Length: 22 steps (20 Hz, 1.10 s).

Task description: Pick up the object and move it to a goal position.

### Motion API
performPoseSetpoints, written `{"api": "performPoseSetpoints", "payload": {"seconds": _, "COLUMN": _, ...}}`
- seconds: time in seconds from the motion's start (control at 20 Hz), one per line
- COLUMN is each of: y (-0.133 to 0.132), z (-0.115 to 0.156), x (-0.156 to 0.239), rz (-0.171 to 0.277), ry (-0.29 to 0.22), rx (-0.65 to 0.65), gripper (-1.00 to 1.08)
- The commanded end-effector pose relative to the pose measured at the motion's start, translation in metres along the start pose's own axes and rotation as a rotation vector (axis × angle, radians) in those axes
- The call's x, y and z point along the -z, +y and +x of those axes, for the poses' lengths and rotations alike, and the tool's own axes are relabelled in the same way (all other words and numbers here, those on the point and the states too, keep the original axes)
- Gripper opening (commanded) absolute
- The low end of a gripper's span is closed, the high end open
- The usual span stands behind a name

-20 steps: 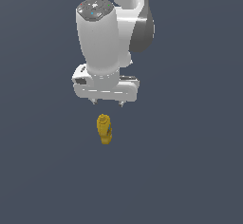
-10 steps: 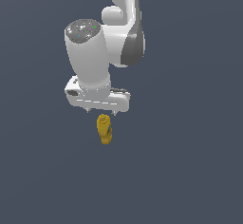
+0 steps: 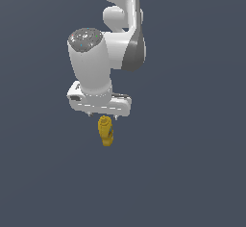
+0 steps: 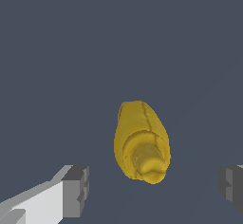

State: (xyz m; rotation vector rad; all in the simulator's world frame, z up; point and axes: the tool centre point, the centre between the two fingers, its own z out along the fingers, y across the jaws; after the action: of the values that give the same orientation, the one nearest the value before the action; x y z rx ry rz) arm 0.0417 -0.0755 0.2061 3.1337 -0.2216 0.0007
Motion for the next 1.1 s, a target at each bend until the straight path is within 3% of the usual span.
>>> {"api": "performPoseSetpoints", "payload": {"seconds": 0.0, "y": 0.000, "z": -0.001, "x": -0.013, "rz": 0.000, "ry": -0.001, "rx": 0.000, "gripper": 1.00}}
{"api": "performPoseSetpoints", "payload": {"seconds": 0.5, "y": 0.001, "z": 0.001, "x": -0.036, "rz": 0.000, "ry": 0.000, "rx": -0.001, "gripper": 1.00}}
{"api": "performPoseSetpoints", "payload": {"seconds": 0.55, "y": 0.001, "z": 0.001, "x": -0.036, "rz": 0.000, "ry": 0.000, "rx": -0.001, "gripper": -1.00}}
{"api": "performPoseSetpoints", "payload": {"seconds": 1.05, "y": 0.001, "z": 0.001, "x": -0.036, "rz": 0.000, "ry": 0.000, "rx": -0.001, "gripper": -1.00}}
